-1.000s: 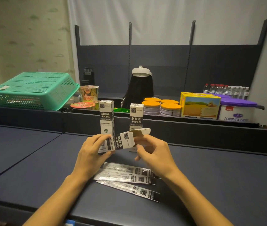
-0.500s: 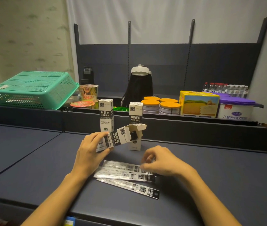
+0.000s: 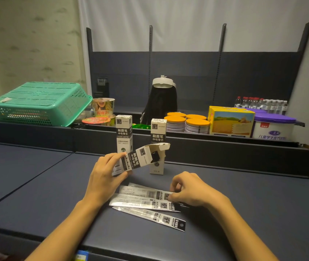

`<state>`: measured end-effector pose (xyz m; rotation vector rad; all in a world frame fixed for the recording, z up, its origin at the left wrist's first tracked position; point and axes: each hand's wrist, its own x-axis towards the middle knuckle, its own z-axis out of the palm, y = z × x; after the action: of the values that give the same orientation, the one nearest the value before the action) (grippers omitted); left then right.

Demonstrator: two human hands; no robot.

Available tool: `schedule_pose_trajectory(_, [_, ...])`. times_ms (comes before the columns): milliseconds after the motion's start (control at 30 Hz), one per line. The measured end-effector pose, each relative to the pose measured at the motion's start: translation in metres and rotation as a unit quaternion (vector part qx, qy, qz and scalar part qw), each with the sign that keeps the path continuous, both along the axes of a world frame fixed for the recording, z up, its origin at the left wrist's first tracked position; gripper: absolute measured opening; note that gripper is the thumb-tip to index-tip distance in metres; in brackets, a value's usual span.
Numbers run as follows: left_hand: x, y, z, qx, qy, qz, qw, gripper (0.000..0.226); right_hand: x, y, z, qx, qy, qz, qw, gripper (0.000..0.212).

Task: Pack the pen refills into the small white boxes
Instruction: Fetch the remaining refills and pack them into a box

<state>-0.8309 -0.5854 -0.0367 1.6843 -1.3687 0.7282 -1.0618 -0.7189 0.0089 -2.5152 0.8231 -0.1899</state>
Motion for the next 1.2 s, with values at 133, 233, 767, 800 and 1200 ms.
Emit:
schedule_pose_trajectory(133, [0.0,0.0,0.001,0.002,0.007,0.002,1.0,0.065,-0.001,-0.002,0.001,0.015,-0.046,0.009,0.999,0.01])
schedule_pose_trajectory(233, [-0.001,-0.001,0.001,0.004,0.013,0.004,1.0,0.064,-0.002,0.0,0.005,0.023,-0.107,0.028,0.994,0.007])
schedule_pose_trajectory(767, [-0.004,0.001,0.003,-0.009,0.026,0.007,1.0,0.064,-0.019,0.003,0.04,0.231,-0.652,-0.059,0.72,0.006])
schedule_pose_trajectory(800, [-0.004,0.001,0.003,-0.01,0.026,0.009,1.0,0.064,-0.02,0.003,0.042,0.236,-0.663,-0.063,0.707,0.007])
schedule_pose_trajectory(1200, [-0.003,0.001,0.003,-0.013,0.032,0.021,0.999,0.064,-0.02,0.014,0.042,0.195,-0.66,-0.035,0.725,0.013])
